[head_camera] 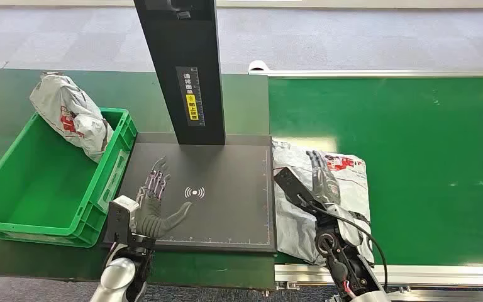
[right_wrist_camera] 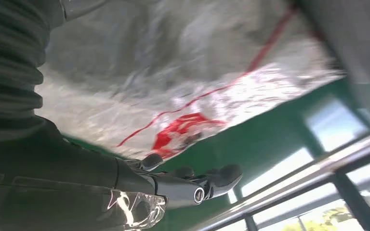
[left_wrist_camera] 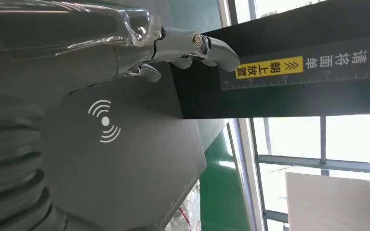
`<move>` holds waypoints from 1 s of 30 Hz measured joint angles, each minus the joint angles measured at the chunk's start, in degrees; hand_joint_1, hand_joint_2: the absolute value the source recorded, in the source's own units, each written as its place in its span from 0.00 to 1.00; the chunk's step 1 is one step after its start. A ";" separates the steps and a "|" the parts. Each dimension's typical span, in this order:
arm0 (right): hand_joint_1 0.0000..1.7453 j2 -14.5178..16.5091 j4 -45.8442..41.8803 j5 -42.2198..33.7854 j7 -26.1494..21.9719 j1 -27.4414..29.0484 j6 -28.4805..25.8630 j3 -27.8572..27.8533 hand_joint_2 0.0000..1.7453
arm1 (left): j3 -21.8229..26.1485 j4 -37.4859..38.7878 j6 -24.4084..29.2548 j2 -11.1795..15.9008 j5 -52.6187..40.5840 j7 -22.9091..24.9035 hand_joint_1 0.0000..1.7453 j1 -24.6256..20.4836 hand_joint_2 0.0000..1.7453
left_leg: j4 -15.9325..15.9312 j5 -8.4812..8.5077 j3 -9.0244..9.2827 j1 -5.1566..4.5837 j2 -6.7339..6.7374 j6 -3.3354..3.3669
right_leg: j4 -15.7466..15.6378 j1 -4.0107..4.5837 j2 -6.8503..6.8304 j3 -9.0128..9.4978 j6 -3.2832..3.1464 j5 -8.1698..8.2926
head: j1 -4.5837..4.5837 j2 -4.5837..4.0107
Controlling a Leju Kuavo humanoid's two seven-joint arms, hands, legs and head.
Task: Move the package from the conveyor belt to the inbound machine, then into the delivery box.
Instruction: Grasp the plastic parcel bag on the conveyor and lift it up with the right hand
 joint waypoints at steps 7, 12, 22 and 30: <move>0.00 -5.30 7.72 11.35 5.90 -1.60 5.05 -4.96 1.00 | 0.96 -0.37 -0.19 0.17 0.61 -0.63 0.00 1.31 1.00 | 0.01 0.00 -0.01 -0.02 -0.03 0.00 | -0.02 -0.02 -0.02 -0.01 0.00 0.00 | 0.01 0.00; 0.00 -8.23 12.96 19.23 11.92 -3.30 11.70 -7.06 1.00 | 0.97 -0.31 -0.30 0.09 0.61 -0.66 0.00 1.23 1.00 | 0.01 0.00 0.06 -0.02 -0.02 0.00 | -0.02 -0.01 -0.04 0.03 0.00 0.00 | -0.01 -0.01; 1.00 -10.34 20.26 21.45 7.36 -7.06 20.01 -9.64 1.00 | 0.97 0.39 -0.37 -0.15 0.48 -1.02 0.00 1.30 1.00 | 0.01 -0.03 0.64 -0.01 -0.04 0.04 | -0.21 -0.02 -0.10 0.63 0.05 -0.06 | 0.00 -0.01; 1.00 -11.11 21.89 18.05 -7.49 -7.75 19.20 -9.81 1.00 | 1.13 -0.92 -0.38 0.26 0.80 -1.15 0.00 2.72 1.00 | 0.01 -0.03 0.80 -0.02 -0.01 0.06 | -0.24 -0.02 -0.06 0.94 0.12 0.04 | 0.00 -0.01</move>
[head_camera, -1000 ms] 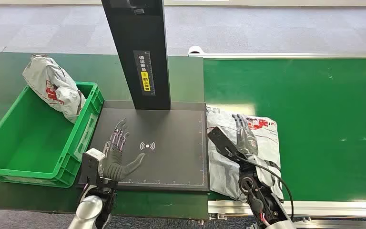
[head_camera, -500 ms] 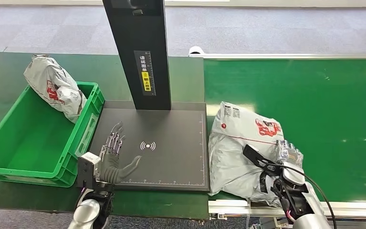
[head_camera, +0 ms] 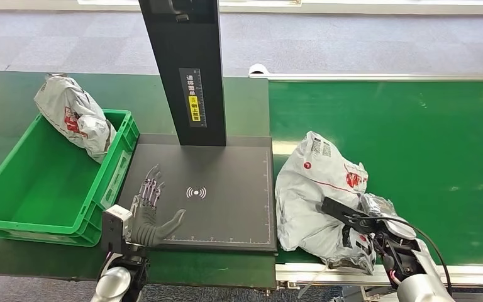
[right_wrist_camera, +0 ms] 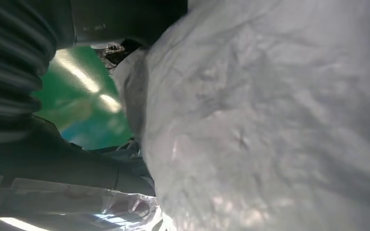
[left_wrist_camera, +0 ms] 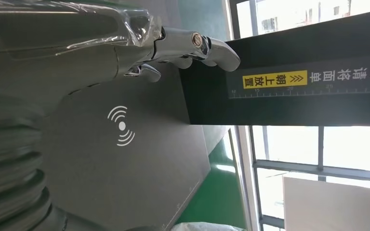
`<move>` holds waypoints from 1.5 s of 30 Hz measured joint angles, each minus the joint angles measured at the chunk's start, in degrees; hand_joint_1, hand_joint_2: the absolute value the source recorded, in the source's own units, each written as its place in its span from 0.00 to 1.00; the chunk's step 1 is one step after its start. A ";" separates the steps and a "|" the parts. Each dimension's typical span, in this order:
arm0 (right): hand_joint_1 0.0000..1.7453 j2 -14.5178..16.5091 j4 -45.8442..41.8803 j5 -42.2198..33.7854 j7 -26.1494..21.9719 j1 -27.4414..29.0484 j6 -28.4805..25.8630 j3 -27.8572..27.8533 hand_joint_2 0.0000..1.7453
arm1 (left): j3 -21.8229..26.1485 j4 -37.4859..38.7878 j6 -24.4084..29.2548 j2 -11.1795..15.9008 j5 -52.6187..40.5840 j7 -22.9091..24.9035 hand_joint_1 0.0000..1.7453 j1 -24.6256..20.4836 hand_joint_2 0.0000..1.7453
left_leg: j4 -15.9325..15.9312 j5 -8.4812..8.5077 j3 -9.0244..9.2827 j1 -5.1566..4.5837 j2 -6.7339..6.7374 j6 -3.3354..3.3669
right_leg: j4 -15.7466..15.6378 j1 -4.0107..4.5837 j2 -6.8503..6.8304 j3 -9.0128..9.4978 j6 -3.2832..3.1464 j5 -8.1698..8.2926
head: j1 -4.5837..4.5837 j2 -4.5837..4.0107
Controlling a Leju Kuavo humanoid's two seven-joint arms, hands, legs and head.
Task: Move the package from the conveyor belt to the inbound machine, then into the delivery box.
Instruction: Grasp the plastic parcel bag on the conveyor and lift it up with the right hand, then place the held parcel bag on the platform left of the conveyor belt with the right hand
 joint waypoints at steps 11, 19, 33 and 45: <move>1.00 0.22 0.08 -3.32 -7.19 -0.22 -2.85 1.77 1.00 | 0.73 -2.09 -0.30 0.57 0.27 0.02 0.00 1.31 1.00 | -0.01 0.01 -0.16 0.08 -0.01 -0.02 | 0.05 0.08 0.01 -0.19 -0.02 0.00 | 0.01 0.00; 1.00 0.65 -2.99 -8.29 -13.08 1.44 -14.38 2.80 1.00 | 1.09 -2.40 0.87 0.74 0.38 -1.58 0.00 1.39 1.00 | 0.00 0.02 -0.39 0.07 -0.02 -0.03 | 0.06 0.06 0.01 -0.41 -0.01 0.02 | -0.01 0.00; 1.00 2.63 -21.30 -20.39 -24.09 7.36 -31.57 -0.36 1.00 | 1.72 -6.64 4.33 0.08 1.30 -5.90 0.00 3.04 1.00 | 0.00 0.03 -0.68 0.06 -0.02 -0.03 | 0.08 0.04 -0.01 -0.70 -0.01 0.01 | 0.01 0.00; 1.00 5.10 -39.53 -24.27 -32.63 12.26 -38.00 -0.93 1.00 | 1.83 -5.82 5.39 0.04 2.89 -7.53 0.00 1.37 1.00 | -0.01 0.04 -0.70 0.07 0.02 -0.03 | 0.11 0.06 0.02 -0.75 -0.03 0.01 | 0.00 0.01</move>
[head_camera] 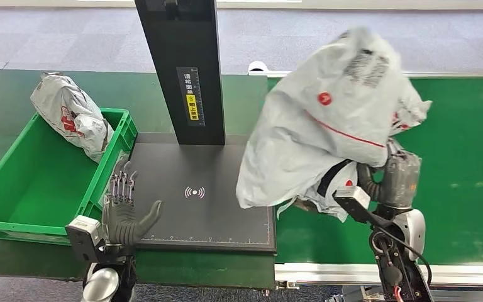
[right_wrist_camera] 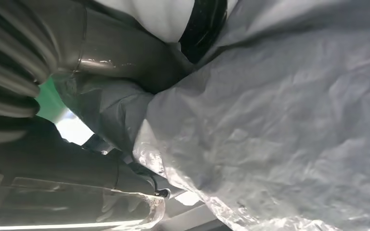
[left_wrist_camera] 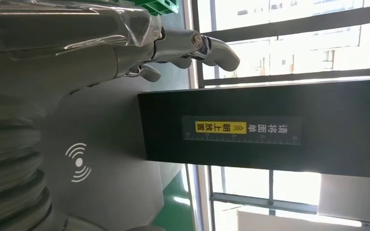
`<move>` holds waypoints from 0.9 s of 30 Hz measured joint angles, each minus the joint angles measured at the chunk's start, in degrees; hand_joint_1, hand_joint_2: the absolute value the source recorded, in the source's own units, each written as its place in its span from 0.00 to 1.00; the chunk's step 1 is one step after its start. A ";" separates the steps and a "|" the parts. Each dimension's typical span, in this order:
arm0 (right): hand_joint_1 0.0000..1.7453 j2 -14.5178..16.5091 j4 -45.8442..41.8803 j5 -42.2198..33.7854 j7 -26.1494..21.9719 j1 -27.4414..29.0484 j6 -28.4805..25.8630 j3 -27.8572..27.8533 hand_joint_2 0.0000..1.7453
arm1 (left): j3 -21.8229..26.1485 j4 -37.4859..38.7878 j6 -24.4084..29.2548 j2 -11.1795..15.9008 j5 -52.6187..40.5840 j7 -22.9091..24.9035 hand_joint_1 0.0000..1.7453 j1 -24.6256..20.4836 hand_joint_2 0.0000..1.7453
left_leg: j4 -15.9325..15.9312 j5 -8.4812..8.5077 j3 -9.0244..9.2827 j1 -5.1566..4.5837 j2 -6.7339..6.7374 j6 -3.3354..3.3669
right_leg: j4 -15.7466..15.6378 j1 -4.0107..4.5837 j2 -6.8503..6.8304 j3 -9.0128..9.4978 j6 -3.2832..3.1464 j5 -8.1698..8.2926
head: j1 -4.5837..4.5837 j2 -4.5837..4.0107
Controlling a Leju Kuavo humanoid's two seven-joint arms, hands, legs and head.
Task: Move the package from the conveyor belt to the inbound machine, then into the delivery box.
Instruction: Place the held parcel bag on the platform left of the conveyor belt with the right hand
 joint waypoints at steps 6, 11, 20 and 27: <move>1.00 -2.93 8.00 13.86 3.07 -8.54 12.78 12.46 1.00 | -0.25 1.89 -1.84 0.42 0.26 -0.63 0.00 -2.30 1.00 | 0.00 0.13 -0.03 0.00 -0.01 -0.01 | 0.06 -0.01 0.00 0.01 -0.02 0.09 | 0.01 0.00; 1.00 -3.37 22.49 16.83 4.01 -21.53 26.33 28.21 1.00 | -0.54 3.21 -2.38 0.98 0.29 -1.01 0.00 -3.81 1.00 | 0.02 0.18 -0.02 0.00 -0.05 -0.03 | 0.10 0.00 -0.04 -0.03 -0.02 0.12 | 0.01 -0.01; 1.00 0.10 33.06 14.82 4.84 -31.88 29.28 41.69 1.00 | -0.54 4.22 -3.17 1.49 0.38 -1.02 0.00 -4.74 1.00 | 0.02 0.18 -0.12 0.01 -0.03 -0.04 | 0.14 0.01 -0.04 -0.15 -0.04 0.10 | 0.02 -0.01; 1.00 5.83 36.90 9.72 6.48 -33.61 26.28 44.52 1.00 | -1.00 6.43 -4.46 1.42 1.09 -1.00 0.00 -7.17 1.00 | 0.02 0.20 -0.10 0.01 -0.02 -0.06 | 0.16 0.01 -0.02 -0.18 -0.04 0.11 | 0.00 -0.01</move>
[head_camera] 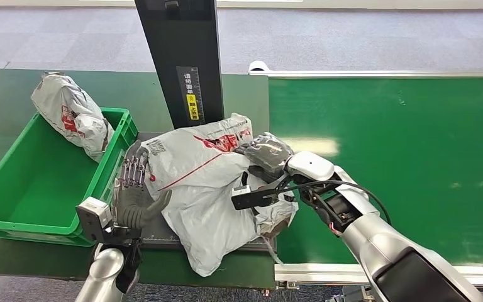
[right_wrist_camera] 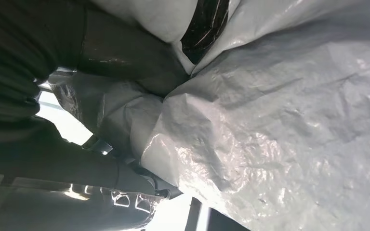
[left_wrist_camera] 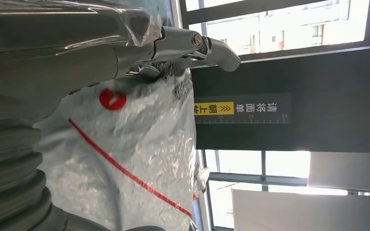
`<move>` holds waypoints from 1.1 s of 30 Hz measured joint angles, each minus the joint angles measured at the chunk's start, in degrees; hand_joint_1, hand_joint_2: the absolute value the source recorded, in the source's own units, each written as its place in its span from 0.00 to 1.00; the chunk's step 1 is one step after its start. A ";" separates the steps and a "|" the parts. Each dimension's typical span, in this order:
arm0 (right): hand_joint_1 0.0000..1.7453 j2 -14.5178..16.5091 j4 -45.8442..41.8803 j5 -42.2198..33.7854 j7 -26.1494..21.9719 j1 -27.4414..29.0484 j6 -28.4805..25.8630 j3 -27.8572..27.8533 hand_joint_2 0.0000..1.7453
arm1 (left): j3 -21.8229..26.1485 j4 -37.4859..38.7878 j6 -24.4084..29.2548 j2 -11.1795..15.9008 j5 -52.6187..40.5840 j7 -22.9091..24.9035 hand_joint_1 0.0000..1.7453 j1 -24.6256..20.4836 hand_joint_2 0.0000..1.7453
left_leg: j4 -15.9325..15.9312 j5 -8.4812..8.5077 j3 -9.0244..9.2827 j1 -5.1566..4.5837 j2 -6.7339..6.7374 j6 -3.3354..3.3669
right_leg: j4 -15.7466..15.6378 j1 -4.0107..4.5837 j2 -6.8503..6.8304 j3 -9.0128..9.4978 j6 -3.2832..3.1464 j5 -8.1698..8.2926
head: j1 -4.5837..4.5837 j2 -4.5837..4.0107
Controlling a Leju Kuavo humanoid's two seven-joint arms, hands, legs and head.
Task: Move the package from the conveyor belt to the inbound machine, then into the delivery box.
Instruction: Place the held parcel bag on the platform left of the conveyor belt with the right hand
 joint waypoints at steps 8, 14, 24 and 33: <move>0.16 7.13 6.81 -0.08 3.19 -0.30 -1.66 1.64 1.00 | -1.11 1.96 -1.45 -0.49 -0.05 0.44 0.00 -2.54 1.00 | 0.00 0.00 -0.04 0.00 0.07 -0.02 | 0.03 0.00 0.06 -0.07 -0.01 -0.01 | 0.01 0.01; 0.00 10.14 11.32 -1.52 5.68 -0.39 -1.76 1.70 1.00 | -2.21 3.72 -1.90 -0.60 -0.07 0.92 0.00 -3.50 1.00 | 0.00 0.00 -0.04 0.00 0.05 -0.02 | 0.03 -0.01 0.06 -0.07 -0.01 -0.01 | 0.01 0.00; 0.00 10.23 13.35 -2.59 5.81 -0.43 -2.15 0.35 1.00 | -2.92 5.27 -1.97 -0.60 -0.07 0.92 0.00 -4.05 1.00 | 0.00 0.00 -0.03 -0.01 0.03 -0.02 | 0.03 -0.01 0.06 -0.08 0.00 0.00 | 0.00 -0.01; 0.00 9.59 13.66 -6.74 1.19 -0.36 -5.01 -3.14 1.00 | -2.91 5.67 -1.97 -0.62 -0.07 0.91 0.00 -4.01 1.00 | 0.00 0.00 -0.04 -0.01 0.03 -0.02 | 0.03 -0.02 0.06 -0.08 0.00 0.00 | 0.02 -0.01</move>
